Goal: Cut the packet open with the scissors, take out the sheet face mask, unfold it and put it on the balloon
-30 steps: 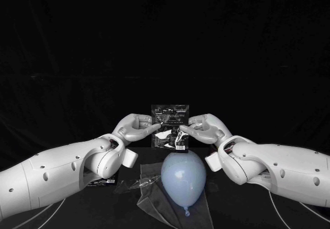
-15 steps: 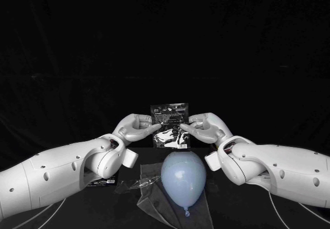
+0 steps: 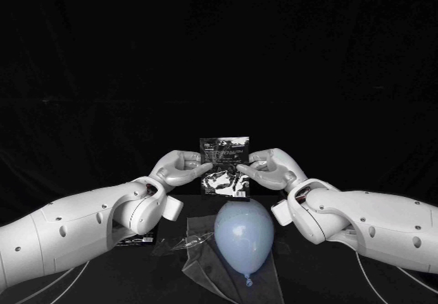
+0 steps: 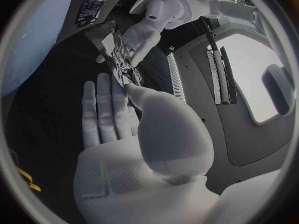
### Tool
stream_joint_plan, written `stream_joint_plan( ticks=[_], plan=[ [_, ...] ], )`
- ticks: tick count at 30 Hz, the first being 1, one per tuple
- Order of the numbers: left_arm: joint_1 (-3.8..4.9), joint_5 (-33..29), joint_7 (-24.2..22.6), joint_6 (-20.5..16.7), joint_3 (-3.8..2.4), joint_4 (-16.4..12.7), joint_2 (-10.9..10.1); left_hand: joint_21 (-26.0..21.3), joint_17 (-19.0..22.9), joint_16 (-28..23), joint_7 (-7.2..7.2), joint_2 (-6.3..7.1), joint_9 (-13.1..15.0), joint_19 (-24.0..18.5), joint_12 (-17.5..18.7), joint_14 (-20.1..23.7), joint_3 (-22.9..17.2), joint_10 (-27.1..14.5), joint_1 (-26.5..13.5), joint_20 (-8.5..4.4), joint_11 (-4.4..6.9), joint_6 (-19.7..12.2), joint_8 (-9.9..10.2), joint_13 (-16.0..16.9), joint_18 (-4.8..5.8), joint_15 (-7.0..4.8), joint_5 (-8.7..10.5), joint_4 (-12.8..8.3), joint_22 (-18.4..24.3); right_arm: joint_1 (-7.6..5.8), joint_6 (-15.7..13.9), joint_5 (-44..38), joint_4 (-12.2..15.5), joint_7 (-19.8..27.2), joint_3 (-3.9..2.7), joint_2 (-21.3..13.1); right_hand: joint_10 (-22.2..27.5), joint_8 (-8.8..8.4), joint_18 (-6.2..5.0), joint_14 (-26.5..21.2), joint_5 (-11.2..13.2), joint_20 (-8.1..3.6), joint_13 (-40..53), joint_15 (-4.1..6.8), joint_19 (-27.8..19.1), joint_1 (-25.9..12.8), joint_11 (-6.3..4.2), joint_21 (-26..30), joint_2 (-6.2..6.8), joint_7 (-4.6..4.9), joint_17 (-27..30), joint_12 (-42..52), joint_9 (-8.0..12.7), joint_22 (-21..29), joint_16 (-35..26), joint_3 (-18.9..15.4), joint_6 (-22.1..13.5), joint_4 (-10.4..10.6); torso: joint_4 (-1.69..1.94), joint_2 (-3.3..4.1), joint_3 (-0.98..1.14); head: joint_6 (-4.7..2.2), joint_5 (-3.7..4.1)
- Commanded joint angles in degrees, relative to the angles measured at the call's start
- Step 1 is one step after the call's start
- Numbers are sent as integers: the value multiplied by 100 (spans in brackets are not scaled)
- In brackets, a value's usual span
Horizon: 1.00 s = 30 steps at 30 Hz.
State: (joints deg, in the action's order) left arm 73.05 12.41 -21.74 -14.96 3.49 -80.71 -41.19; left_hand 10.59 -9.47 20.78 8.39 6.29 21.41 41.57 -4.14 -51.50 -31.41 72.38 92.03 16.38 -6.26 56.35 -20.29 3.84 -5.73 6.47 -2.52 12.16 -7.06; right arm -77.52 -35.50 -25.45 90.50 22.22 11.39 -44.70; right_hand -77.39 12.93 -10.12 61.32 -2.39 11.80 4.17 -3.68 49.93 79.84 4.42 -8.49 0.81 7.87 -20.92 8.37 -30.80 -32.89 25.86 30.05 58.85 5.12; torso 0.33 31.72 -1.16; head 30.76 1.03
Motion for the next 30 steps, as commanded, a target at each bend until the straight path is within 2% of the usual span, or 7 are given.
stream_joint_plan(
  ticks=[1, 17, 30],
  plan=[
    [8, -61, 32, 150, -10, -8, 47, -30, -6, -31, 25, -34, 365, 29, 25, -38, -32, 31, -31, 7, 4, 31, -21, 8, -80, -1, -22, -5, 6, 3, 138, -287, 10, -9, -3, 42, -34, 35, -35, 38, -39, -16, 0, 5, 14, 6, -3, -31, -36, 6, -9, 7, -8, -6, -31, 7, 40, -40, -6, 0, 2, 3, -3],
    [9, 66, 98, 468, -10, -21, 108, -35, -11, -40, 27, -32, 375, 23, 28, -33, -42, 27, -59, 9, 0, 26, -25, 7, -76, 2, -20, -16, 10, 12, 129, -341, -100, -21, -7, 173, -40, 38, -34, 44, -40, -19, -2, 7, 11, 9, -5, -38, -39, 4, -9, 3, -12, -16, -40, 9, 40, -54, -2, -1, 2, 1, -4],
    [10, -158, -36, 444, -10, -74, 82, -65, -28, -100, 84, -36, 408, -4, 44, 35, -99, -46, -154, 11, -35, -44, -12, -1, -55, 32, -21, -90, 29, 14, 102, -557, -112, -74, -8, 178, -49, 42, -34, 54, -39, -23, -3, 10, 8, 12, -7, -49, -43, 3, -11, -1, -16, -30, -50, 12, 40, -74, -2, -3, -3, -38, -12]
  ],
)
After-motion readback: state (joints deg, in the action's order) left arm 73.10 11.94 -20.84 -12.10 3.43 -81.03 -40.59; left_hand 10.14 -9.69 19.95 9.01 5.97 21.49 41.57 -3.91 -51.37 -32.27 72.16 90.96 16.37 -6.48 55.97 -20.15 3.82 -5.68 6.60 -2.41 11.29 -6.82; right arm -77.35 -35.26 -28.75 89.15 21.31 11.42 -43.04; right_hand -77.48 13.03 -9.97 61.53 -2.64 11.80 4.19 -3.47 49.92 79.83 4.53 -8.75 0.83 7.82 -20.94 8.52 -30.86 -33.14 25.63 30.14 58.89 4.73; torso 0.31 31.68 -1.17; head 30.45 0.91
